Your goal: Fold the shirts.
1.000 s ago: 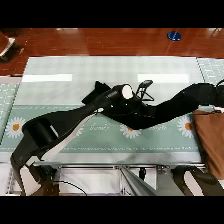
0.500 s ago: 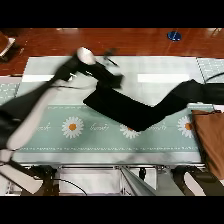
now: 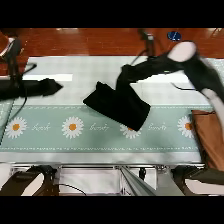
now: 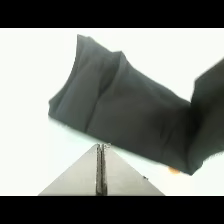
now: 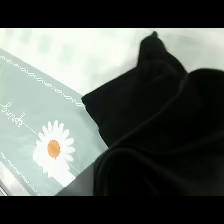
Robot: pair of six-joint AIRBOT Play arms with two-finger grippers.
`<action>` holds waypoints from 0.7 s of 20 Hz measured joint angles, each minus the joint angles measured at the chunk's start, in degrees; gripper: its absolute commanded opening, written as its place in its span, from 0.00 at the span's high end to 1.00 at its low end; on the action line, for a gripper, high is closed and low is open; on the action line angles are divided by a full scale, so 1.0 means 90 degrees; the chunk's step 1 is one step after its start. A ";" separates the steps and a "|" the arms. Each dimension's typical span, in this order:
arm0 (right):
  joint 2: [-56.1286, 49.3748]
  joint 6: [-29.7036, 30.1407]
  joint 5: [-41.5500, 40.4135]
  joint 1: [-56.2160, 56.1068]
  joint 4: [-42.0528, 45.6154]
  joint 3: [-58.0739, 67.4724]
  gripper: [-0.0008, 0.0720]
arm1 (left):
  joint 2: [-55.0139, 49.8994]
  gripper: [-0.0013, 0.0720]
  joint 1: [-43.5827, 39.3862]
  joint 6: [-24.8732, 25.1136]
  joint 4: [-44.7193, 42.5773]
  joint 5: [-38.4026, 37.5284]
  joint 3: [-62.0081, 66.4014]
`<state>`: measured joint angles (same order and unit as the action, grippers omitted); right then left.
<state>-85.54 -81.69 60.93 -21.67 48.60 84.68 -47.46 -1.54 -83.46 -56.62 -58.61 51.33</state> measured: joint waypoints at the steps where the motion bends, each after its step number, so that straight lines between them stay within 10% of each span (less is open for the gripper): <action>1: -0.0430 -0.0024 -0.0049 -0.0165 0.0000 0.0321 0.95 | 0.0410 0.96 0.0046 0.0010 0.0005 0.0092 -0.0415; 5: -0.1756 -0.0187 -0.0102 -0.0593 -0.0012 0.1321 0.91 | 0.1379 0.96 0.0131 0.0015 0.0294 0.0267 -0.1683; 7: -0.2217 -0.0284 -0.0168 -0.0719 -0.0051 0.1634 0.43 | 0.1537 0.96 0.0151 0.0017 0.0398 0.0335 -0.2035; 14: -0.2441 -0.0087 0.0726 -0.0357 -0.0733 0.1957 0.42 | 0.1528 0.96 0.0163 0.0032 0.0522 0.0928 -0.2416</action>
<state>-107.50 -82.48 67.46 -24.88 42.00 102.30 -33.71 -0.08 -83.18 -51.92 -50.26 29.58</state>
